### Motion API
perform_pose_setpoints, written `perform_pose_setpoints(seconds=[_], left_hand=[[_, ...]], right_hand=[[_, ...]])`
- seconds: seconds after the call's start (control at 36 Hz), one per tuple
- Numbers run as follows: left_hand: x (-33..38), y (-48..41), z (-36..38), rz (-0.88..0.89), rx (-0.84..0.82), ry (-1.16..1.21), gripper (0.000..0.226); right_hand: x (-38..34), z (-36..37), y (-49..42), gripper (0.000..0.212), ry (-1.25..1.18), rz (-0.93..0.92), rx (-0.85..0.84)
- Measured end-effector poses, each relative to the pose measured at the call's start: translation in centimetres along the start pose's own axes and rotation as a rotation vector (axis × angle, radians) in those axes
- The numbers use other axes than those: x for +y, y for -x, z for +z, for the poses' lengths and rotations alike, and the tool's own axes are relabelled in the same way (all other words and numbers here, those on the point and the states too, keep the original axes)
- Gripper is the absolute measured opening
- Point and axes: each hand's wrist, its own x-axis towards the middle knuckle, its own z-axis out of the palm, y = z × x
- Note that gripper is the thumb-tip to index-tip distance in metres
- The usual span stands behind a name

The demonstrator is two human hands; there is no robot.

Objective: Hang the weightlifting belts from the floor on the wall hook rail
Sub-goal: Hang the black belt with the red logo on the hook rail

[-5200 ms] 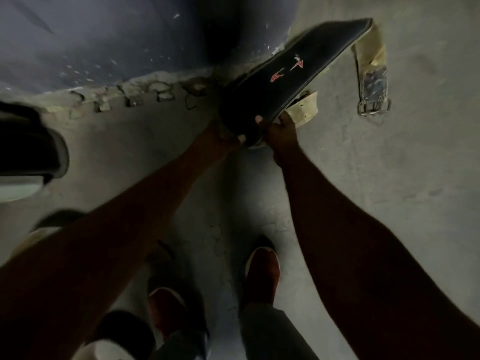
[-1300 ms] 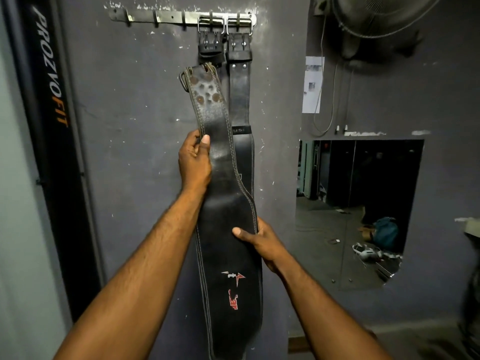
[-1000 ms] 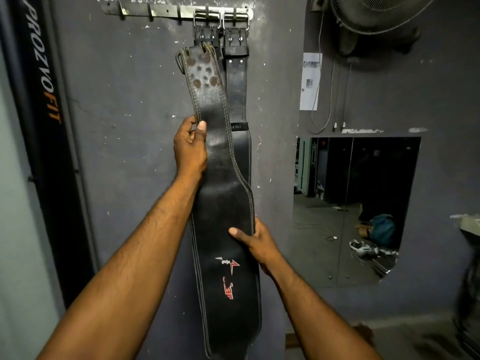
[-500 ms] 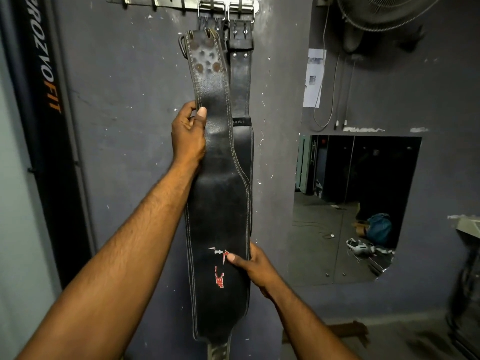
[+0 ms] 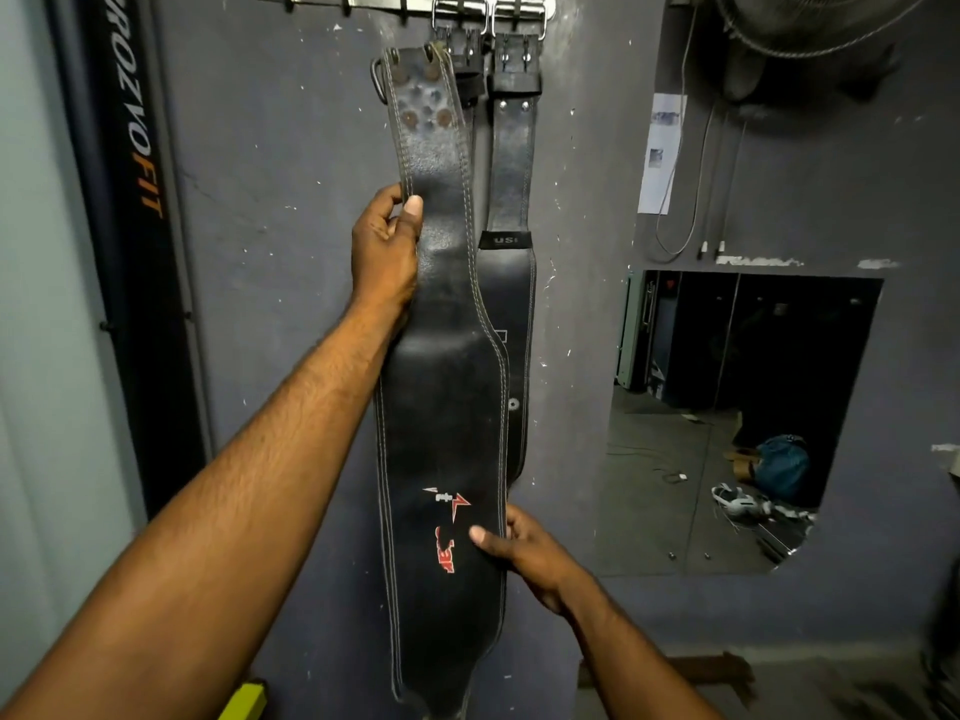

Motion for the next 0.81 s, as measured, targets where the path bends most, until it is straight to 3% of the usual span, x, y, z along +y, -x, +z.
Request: perform_pose_setpoints(seconds=[0.08, 0.22, 0.36, 0.47, 0.58, 0.67, 0.75, 0.81], left_hand=[[-0.6, 0.6, 0.1, -0.013, -0.025, 0.000, 0.027], [-1.5, 2.0, 0.3, -0.014, -0.078, 0.001, 0.028], [-2.9, 3.5, 0.7, -0.012, -0.155, -0.036, 0.030], [-4.1, 5.2, 1.3, -0.040, -0.253, -0.158, 0.043], [-4.6, 6.7, 0.0, -0.082, -0.349, -0.193, 0.051], [-4.7, 8.9, -2.0, -0.288, -0.568, -0.071, 0.048], [-6.2, 10.9, -4.4, -0.575, -0.827, 0.006, 0.047], [-7.3, 12.1, -4.8, -0.636, -0.814, -0.010, 0.047]], right_hand=[[-3.8, 1.0, -0.7, 0.050, -0.109, -0.116, 0.018], [-11.1, 2.4, -2.3, 0.048, -0.065, -0.360, 0.125], [-17.6, 3.5, -2.9, 0.022, -0.064, -0.547, 0.198], [-20.9, 3.8, -3.3, 0.040, -0.036, -0.649, 0.241], [-20.4, 3.3, -3.2, 0.055, -0.034, -0.603, 0.208], [-19.9, 3.2, -2.8, 0.067, -0.012, -0.609, 0.255], [-20.5, 2.4, -2.4, 0.056, -0.032, -0.628, 0.313], [-21.0, 1.5, -2.3, 0.052, -0.031, -0.656, 0.345]])
